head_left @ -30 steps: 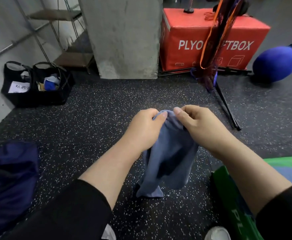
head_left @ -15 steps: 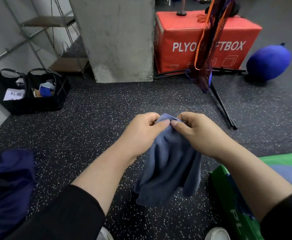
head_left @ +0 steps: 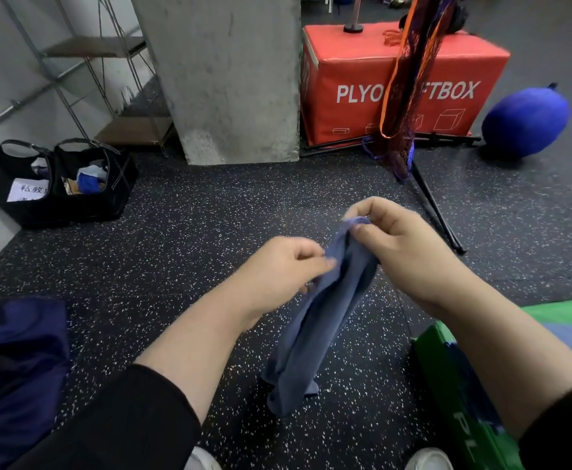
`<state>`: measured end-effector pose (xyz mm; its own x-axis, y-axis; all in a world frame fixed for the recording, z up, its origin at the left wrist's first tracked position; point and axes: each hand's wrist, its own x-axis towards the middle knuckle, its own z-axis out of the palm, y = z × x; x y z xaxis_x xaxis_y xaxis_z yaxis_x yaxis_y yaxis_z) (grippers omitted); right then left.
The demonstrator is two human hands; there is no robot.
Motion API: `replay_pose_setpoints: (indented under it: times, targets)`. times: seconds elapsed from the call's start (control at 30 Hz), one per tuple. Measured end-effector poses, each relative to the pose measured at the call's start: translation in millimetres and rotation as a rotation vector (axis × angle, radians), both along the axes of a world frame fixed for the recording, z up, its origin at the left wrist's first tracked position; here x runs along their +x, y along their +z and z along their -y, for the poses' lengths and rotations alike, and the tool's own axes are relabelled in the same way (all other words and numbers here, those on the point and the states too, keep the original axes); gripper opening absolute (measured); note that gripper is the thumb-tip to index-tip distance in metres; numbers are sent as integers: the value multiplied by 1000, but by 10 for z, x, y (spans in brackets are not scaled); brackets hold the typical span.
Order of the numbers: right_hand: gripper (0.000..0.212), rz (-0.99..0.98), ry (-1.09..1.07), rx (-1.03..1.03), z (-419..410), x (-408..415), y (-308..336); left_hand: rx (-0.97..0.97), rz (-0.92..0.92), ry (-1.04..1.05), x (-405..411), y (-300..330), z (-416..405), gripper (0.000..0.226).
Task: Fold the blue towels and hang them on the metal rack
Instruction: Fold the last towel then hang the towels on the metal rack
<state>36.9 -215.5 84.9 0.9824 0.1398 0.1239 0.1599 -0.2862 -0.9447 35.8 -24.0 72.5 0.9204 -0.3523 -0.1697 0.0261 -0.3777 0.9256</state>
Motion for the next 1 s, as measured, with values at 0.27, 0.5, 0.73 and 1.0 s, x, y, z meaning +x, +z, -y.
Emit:
replay_pose_setpoints:
  times: [0.27, 0.5, 0.73, 1.0]
  targets:
    - [24, 15, -27, -403, 46, -17, 26, -18, 126, 28, -32, 8, 13, 27]
    - [28, 83, -408, -393, 212, 39, 117, 356, -74, -59, -33, -66, -154, 25]
    - [47, -16, 107, -539, 18, -66, 56, 125, 86, 67, -20, -48, -47, 10]
    - [8, -6, 93, -598, -30, -39, -29, 17, 58, 115, 4, -64, -6, 21]
